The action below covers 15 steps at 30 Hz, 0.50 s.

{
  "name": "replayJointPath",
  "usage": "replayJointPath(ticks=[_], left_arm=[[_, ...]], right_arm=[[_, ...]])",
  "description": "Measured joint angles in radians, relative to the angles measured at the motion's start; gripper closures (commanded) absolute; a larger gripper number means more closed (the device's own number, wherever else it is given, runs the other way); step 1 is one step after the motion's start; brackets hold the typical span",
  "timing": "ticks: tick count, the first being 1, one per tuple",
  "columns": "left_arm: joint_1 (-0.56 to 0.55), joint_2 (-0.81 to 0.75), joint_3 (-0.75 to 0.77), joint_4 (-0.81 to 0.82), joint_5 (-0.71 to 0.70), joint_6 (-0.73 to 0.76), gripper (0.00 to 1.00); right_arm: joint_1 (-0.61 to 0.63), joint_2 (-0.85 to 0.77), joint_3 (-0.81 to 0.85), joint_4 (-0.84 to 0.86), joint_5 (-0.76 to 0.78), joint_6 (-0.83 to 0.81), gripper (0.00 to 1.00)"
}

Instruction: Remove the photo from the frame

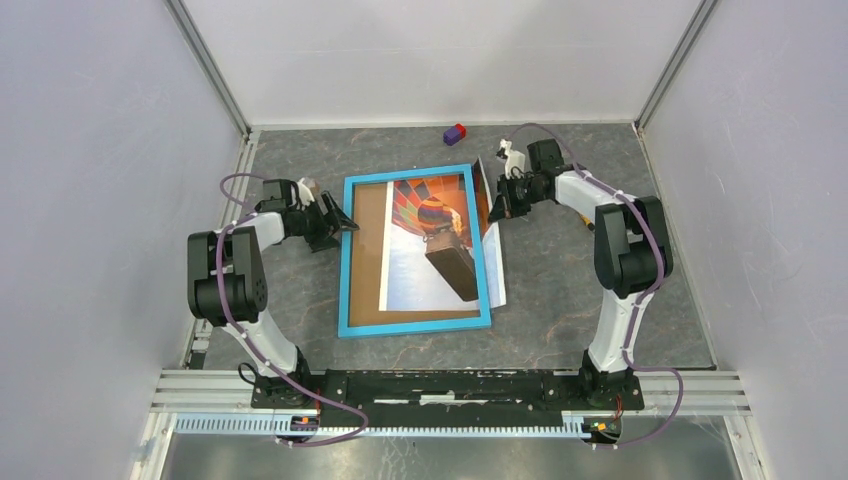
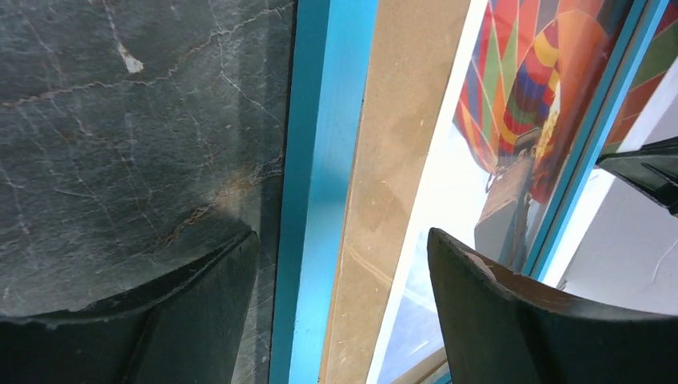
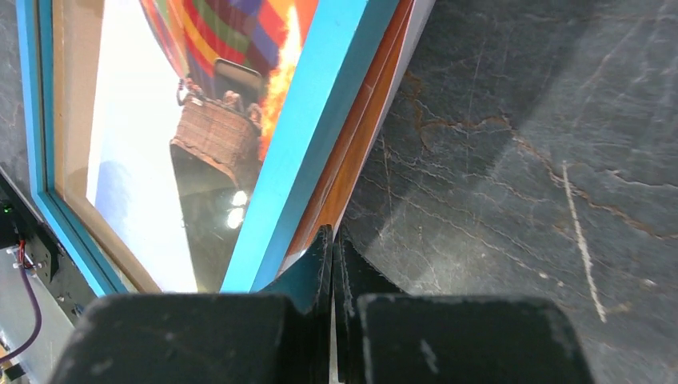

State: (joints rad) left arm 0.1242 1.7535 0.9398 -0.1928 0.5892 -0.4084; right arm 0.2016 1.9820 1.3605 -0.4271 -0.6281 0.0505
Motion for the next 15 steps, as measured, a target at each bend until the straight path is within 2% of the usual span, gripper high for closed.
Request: replayJointPath(ticks=[10, 11, 14, 15], left_arm=[[0.043, 0.000, -0.004, 0.018, 0.007, 0.000, 0.14], [0.046, 0.000, -0.005, 0.019, 0.010, 0.000, 0.10], [0.051, -0.001, -0.010, 0.028, 0.024, -0.003, 0.08], [0.051, -0.001, -0.010, 0.029, 0.026, -0.003, 0.02]], right_arm=[[-0.001, -0.042, 0.140, -0.141, 0.079, -0.061, 1.00], [-0.001, -0.042, 0.149, -0.152, 0.085, -0.066, 1.00], [-0.001, -0.042, 0.198, -0.204, 0.107, -0.087, 1.00], [-0.001, -0.042, 0.211, -0.215, 0.111, -0.093, 1.00]])
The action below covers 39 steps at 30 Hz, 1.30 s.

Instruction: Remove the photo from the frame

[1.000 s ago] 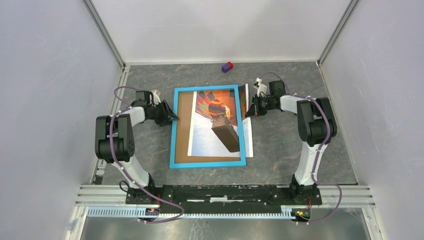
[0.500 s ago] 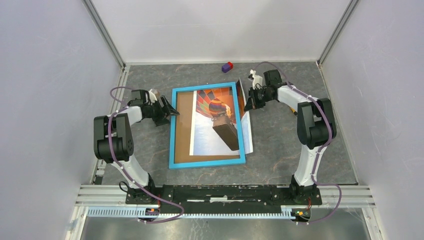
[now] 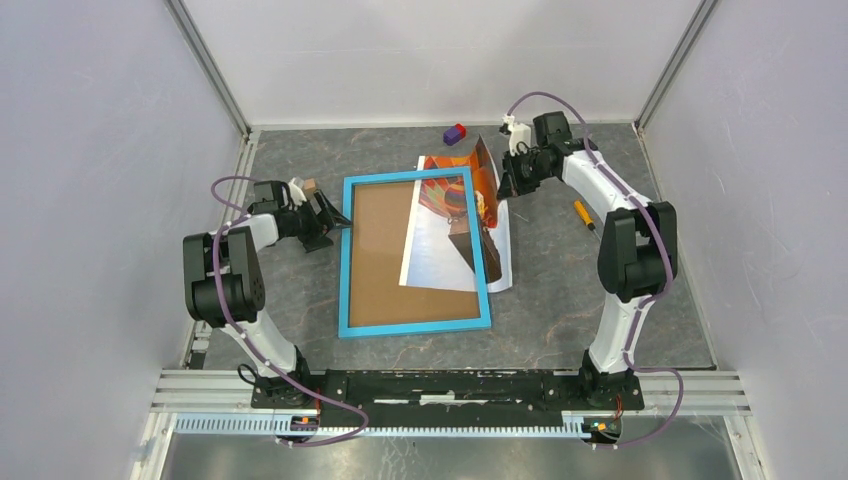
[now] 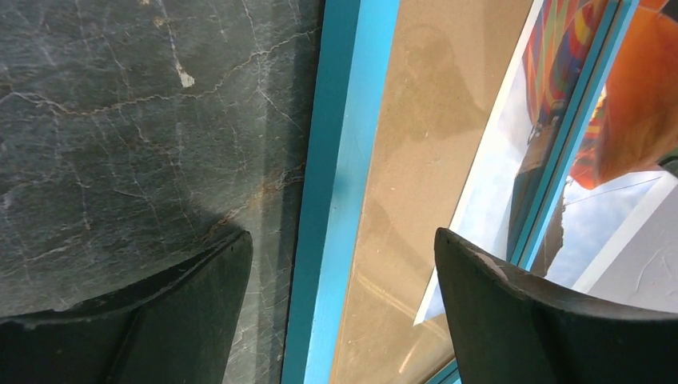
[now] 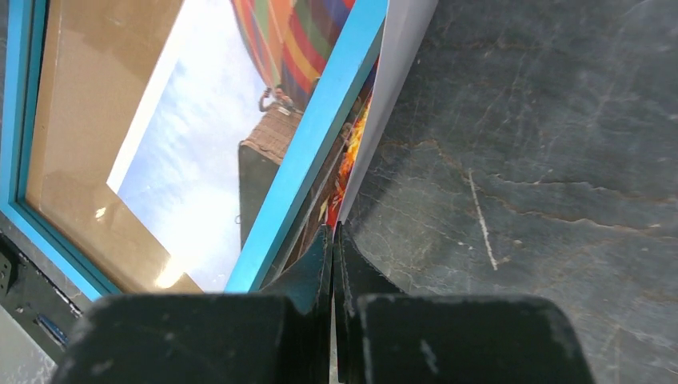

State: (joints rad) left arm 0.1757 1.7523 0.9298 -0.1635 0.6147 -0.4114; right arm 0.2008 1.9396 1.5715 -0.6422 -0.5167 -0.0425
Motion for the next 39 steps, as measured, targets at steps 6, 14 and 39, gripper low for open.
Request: replayJointPath(ticks=[6, 14, 39], left_arm=[[0.007, -0.007, -0.008, 0.010, 0.017, -0.002, 0.00], [0.026, -0.030, -0.014, -0.025, -0.008, 0.000, 0.00], [0.043, -0.319, -0.003, -0.329, -0.229, 0.276, 0.00]], right_arm=[[-0.012, -0.035, 0.054, -0.041, 0.040, -0.045, 1.00], [-0.065, -0.155, 0.069, -0.070, 0.088, -0.134, 1.00], [0.022, -0.607, 0.061, 0.101, -0.245, -0.244, 1.00]])
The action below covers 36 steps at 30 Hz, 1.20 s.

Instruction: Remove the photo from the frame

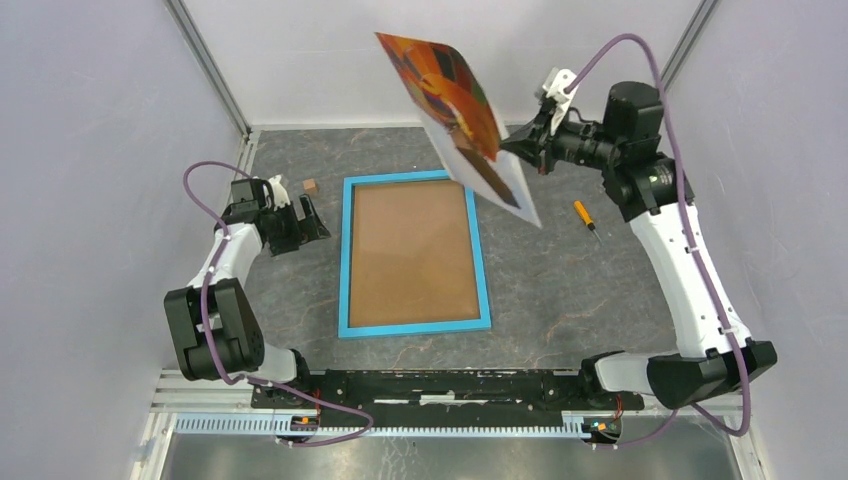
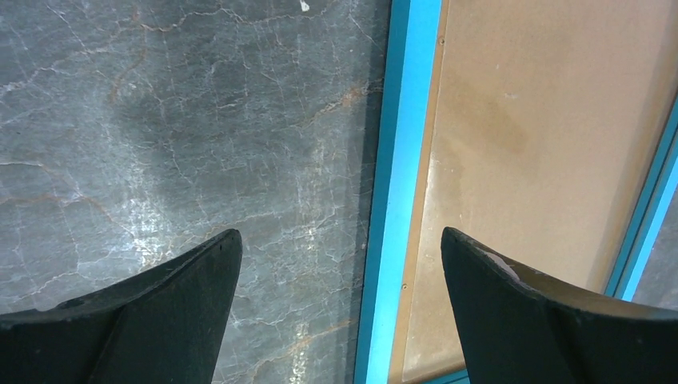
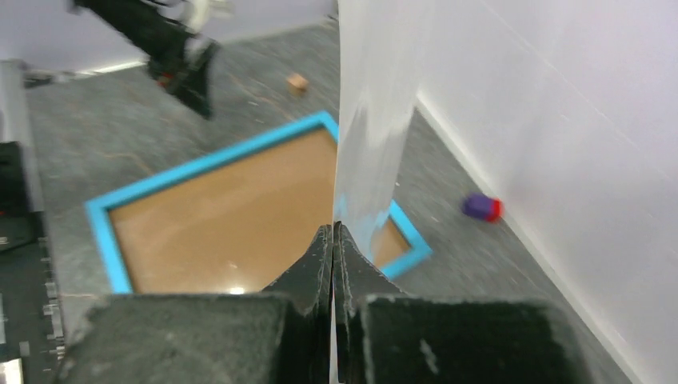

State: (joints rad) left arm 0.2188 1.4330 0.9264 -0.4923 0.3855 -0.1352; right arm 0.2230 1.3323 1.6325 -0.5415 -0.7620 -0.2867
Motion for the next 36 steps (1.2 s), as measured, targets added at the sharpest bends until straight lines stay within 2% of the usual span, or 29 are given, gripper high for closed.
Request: replayJointPath(ticks=[6, 11, 17, 20, 29, 36], left_arm=[[0.023, 0.000, 0.008, 0.000, -0.015, 0.003, 0.00], [0.051, 0.000, 0.008, 0.000, -0.015, 0.003, 0.00], [0.071, 0.000, 0.008, 0.000, -0.012, 0.003, 0.00], [0.080, 0.000, 0.008, 0.001, -0.009, 0.003, 0.00], [0.134, 0.001, 0.004, 0.006, 0.037, 0.002, 0.00], [0.161, 0.012, 0.000, 0.011, 0.067, 0.002, 0.00]], right_arm=[[0.129, -0.002, -0.074, 0.149, -0.103, 0.163, 1.00], [0.164, 0.057, -0.130, 0.383, -0.182, 0.416, 1.00], [0.197, 0.112, -0.386, 0.805, -0.202, 0.826, 1.00], [0.203, 0.165, -0.510, 0.908, -0.189, 0.954, 1.00], [0.196, 0.318, -0.738, 0.962, -0.073, 1.030, 1.00], [0.179, 0.373, -0.766, 0.914, -0.031, 0.959, 1.00]])
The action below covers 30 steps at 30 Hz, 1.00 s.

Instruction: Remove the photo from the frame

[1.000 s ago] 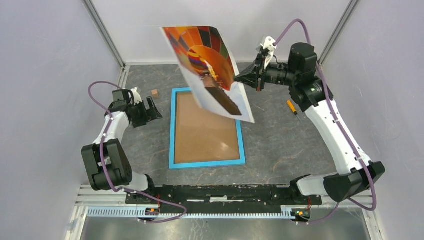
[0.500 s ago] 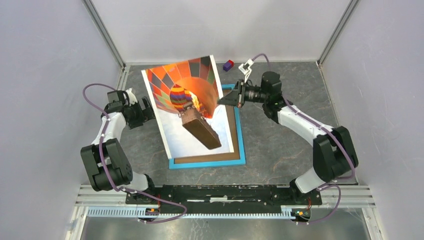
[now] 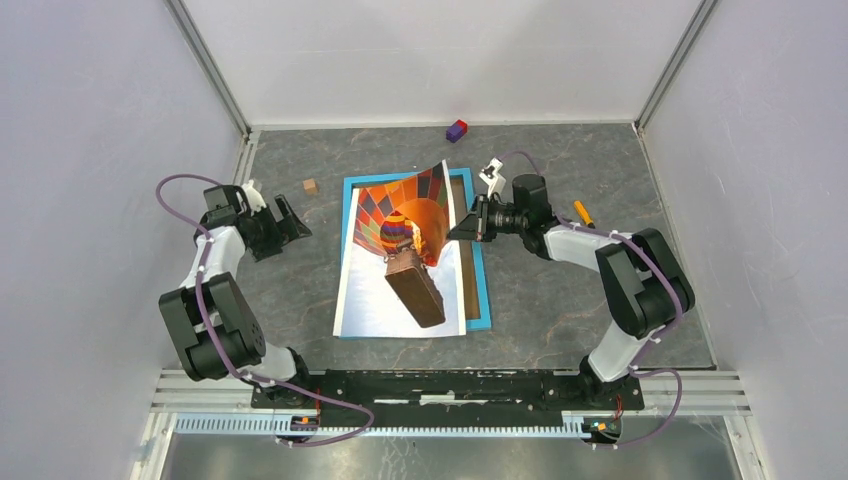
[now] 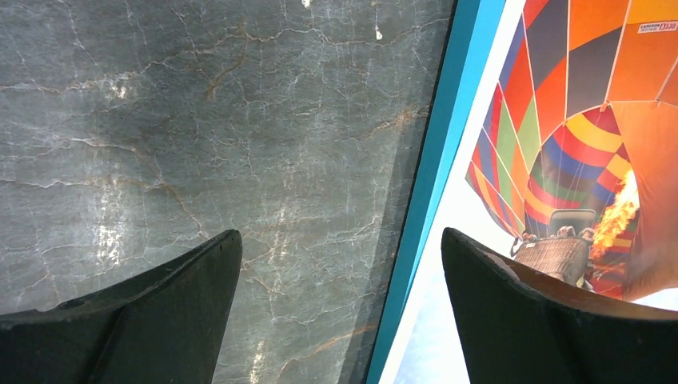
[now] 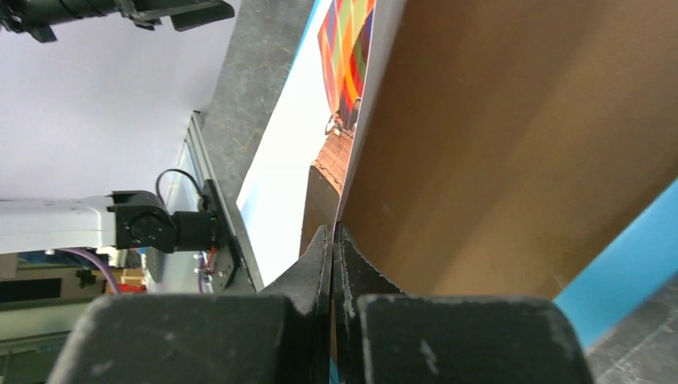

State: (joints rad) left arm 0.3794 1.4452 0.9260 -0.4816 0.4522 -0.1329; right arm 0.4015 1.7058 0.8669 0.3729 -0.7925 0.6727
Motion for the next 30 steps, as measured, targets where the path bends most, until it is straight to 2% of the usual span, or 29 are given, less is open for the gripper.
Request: replayJointPath(ticks=[12, 30], left_arm=[[0.002, 0.029, -0.001, 0.004, 0.026, 0.000, 0.00], [0.003, 0.034, -0.001, 0.005, 0.032, 0.000, 0.00]], right_arm=[[-0.021, 0.088, 0.092, -0.179, 0.019, -0.208, 1.00], [-0.074, 0.155, 0.109, -0.117, 0.060, -0.158, 1.00]])
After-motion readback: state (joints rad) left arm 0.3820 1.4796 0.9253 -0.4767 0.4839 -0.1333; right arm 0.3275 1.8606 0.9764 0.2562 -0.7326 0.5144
